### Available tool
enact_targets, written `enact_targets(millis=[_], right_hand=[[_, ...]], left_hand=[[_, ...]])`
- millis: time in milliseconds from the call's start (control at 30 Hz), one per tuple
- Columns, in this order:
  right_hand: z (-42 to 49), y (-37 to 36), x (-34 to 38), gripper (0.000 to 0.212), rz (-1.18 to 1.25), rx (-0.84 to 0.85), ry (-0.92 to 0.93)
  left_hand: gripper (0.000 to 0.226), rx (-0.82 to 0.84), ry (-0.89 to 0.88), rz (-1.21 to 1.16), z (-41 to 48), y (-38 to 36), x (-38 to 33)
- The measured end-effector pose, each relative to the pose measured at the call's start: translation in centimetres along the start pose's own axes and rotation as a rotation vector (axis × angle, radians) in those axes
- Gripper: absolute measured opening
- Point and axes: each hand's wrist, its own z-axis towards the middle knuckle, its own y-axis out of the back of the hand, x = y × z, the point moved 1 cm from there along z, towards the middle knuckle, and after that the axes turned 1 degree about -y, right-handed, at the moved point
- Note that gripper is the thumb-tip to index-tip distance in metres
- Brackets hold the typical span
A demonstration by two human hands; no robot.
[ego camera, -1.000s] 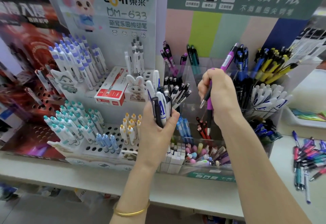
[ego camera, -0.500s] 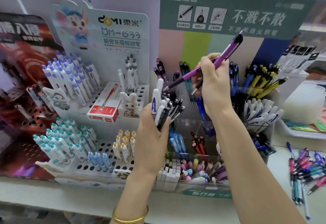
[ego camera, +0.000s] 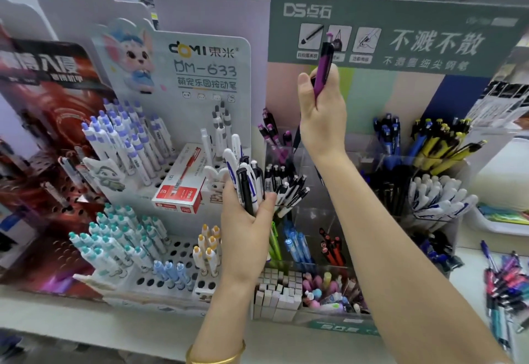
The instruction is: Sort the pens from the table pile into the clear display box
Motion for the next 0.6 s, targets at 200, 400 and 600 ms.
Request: enact_targets(millis=[200, 400, 600], right_hand=[[-0.1, -0.5, 0.4, 0.011, 0.124, -0.119, 0.046], [-0.9, -0.6, 0.0, 0.014, -0.031, 0.003, 0.157], [-1.6, -0.2, -1.0, 0.040, -0.407, 0.282, -0.102]], left_hand=[[0.051, 0.034, 0.076, -0.067, 0.2, 0.0, 0.0], [0.062, 0.071, 0.132, -0.170, 0.6, -0.1, 0.4], [0.053, 0.108, 0.121, -0.290, 0.8, -0.3, 0.8]])
